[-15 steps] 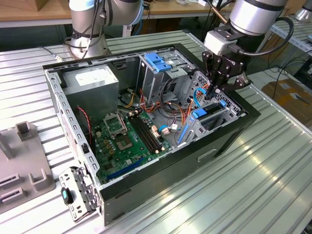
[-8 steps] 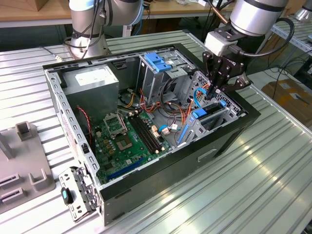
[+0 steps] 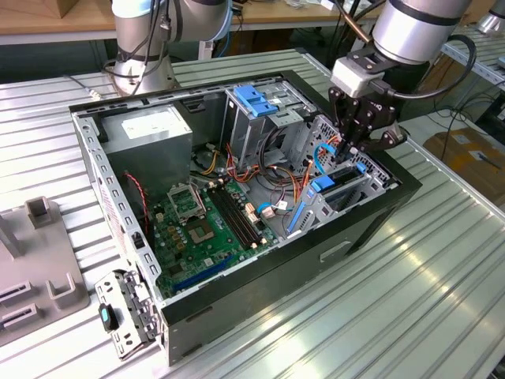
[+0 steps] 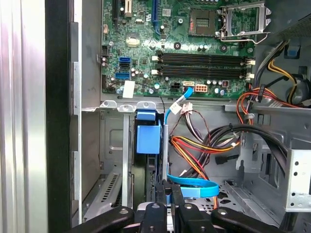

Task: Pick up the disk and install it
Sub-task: 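Insert the first disk wire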

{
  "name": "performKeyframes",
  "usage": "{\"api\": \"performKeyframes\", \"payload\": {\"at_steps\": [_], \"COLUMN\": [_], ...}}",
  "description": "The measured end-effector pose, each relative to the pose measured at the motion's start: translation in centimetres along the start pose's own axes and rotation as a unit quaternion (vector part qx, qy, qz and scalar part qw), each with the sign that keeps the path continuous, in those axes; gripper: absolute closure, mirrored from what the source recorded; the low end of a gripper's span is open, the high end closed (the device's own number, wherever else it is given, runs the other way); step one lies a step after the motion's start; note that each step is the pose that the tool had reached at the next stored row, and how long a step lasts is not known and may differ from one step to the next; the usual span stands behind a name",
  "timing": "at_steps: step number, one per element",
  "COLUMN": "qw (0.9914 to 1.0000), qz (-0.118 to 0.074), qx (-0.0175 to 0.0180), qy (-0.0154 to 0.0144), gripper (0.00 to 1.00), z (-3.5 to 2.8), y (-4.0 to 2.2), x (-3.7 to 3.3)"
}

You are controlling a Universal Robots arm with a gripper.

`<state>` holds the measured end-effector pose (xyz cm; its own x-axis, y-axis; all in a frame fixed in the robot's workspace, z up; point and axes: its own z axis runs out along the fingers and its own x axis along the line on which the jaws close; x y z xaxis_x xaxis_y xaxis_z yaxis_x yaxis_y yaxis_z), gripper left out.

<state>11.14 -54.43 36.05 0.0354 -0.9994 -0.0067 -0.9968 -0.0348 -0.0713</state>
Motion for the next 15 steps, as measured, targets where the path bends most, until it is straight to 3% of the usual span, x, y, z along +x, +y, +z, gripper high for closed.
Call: {"api": "performKeyframes", "payload": {"at_steps": [6, 12, 15], "qw": [1.00000, 1.00000, 0.99999], "qz": [0.000, 0.000, 0.000], "qx": [0.0012, 0.0023, 0.0047], "qy": [0.0000, 0.0001, -0.0003], "gripper": [0.84, 0.84, 0.84], "z": [0.53, 0.59, 0.62], "y": [0.07, 0.08, 0.09], "x": [0.15, 0.23, 0.32]}}
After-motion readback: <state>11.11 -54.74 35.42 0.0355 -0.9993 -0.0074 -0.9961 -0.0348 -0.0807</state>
